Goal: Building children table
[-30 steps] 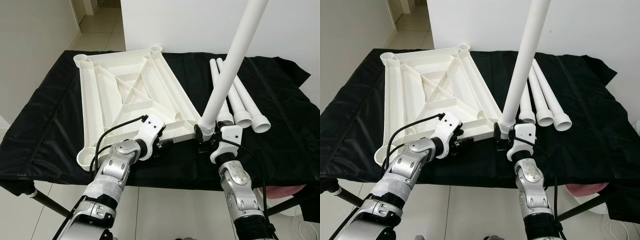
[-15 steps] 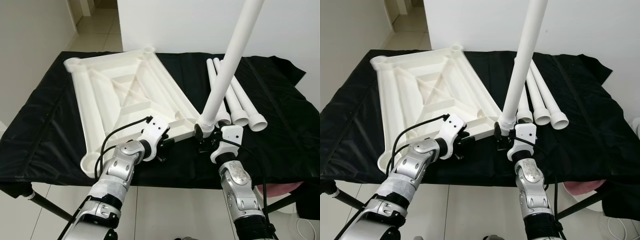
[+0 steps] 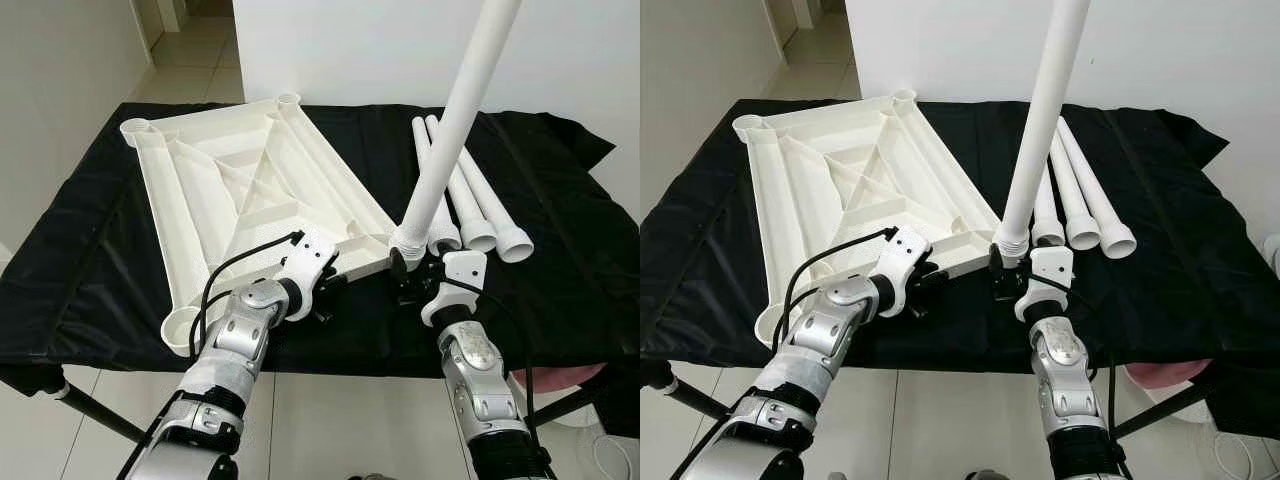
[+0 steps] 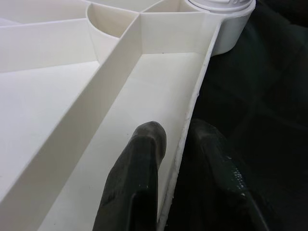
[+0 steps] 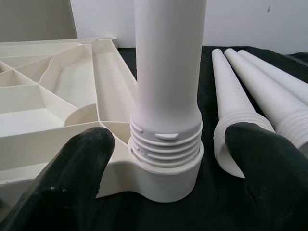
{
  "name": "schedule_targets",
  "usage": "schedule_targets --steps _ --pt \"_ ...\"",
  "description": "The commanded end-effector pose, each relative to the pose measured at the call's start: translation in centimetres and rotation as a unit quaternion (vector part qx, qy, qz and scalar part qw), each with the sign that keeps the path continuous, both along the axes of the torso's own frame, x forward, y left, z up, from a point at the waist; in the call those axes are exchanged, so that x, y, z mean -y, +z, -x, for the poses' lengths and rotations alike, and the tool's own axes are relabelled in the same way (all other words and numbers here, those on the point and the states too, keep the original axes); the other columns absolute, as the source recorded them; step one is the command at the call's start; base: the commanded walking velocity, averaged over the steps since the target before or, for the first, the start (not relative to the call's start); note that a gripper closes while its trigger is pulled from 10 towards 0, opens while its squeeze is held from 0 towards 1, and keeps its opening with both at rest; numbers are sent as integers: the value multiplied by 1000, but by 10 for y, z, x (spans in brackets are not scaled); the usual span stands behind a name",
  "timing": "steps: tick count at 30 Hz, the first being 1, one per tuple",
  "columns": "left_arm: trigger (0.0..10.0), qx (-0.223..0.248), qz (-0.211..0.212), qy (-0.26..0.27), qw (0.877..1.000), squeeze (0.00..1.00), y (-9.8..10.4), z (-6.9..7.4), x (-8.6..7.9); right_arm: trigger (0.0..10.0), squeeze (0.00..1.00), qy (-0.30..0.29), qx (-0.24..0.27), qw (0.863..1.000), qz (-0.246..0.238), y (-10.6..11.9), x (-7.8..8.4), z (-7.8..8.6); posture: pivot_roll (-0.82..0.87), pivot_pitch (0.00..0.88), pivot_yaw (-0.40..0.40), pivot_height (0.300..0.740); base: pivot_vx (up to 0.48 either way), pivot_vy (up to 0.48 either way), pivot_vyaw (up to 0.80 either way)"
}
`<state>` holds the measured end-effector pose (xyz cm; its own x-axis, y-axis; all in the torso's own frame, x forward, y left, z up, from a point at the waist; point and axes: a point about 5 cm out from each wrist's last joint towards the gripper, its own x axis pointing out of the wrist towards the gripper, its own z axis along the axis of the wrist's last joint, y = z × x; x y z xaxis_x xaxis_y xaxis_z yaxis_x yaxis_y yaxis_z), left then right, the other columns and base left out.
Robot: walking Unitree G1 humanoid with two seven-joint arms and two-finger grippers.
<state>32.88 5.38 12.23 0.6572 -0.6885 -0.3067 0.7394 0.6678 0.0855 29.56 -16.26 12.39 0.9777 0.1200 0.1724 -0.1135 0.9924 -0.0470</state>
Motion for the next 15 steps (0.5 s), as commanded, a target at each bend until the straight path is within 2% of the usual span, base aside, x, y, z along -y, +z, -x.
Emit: schedule_targets --steps 1,3,4,5,6,8,12,13,14,15 --pt "10000 58 -44 245 967 0 1 -17 -34 10000 0 -2 -1 1000 -1 -2 0 1 -53 33 29 740 0 0 0" --pt "10000 59 -44 256 964 0 2 -18 -36 10000 0 -2 -1 1000 -1 -2 0 1 -53 33 29 740 0 0 0" --pt "10000 69 -46 309 948 0 4 -21 -46 10000 0 -3 0 1000 -1 -2 0 1 -54 33 30 740 0 0 0" --pt "10000 69 -46 309 948 0 4 -21 -46 10000 0 -3 0 1000 -1 -2 0 1 -54 33 30 740 0 0 0" --pt "10000 78 -55 325 941 0 5 -22 -49 10000 0 -3 0 1000 -1 -2 0 2 -54 33 29 740 0 0 0" --pt "10000 79 -52 336 937 0 6 -22 -51 10000 0 -3 -1 1000 -1 -2 0 2 -54 32 30 740 0 0 0" --pt "10000 77 -45 344 935 0 6 -23 -53 10000 0 -3 -1 1000 -1 -2 0 2 -53 32 29 740 0 0 0" --pt "10000 79 -48 327 940 0 6 -22 -50 10000 0 -2 -1 1000 -1 -2 -1 2 -50 31 28 740 0 0 0" --pt "10000 73 -37 309 947 149 6 -22 -46 10000 0 -2 -1 1000 -1 -3 -1 1 -50 31 28 740 0 0 0" --pt "10000 73 -37 309 947 149 6 -22 -46 10000 0 -2 -1 1000 -1 -3 -1 1 -50 31 28 740 0 0 0"
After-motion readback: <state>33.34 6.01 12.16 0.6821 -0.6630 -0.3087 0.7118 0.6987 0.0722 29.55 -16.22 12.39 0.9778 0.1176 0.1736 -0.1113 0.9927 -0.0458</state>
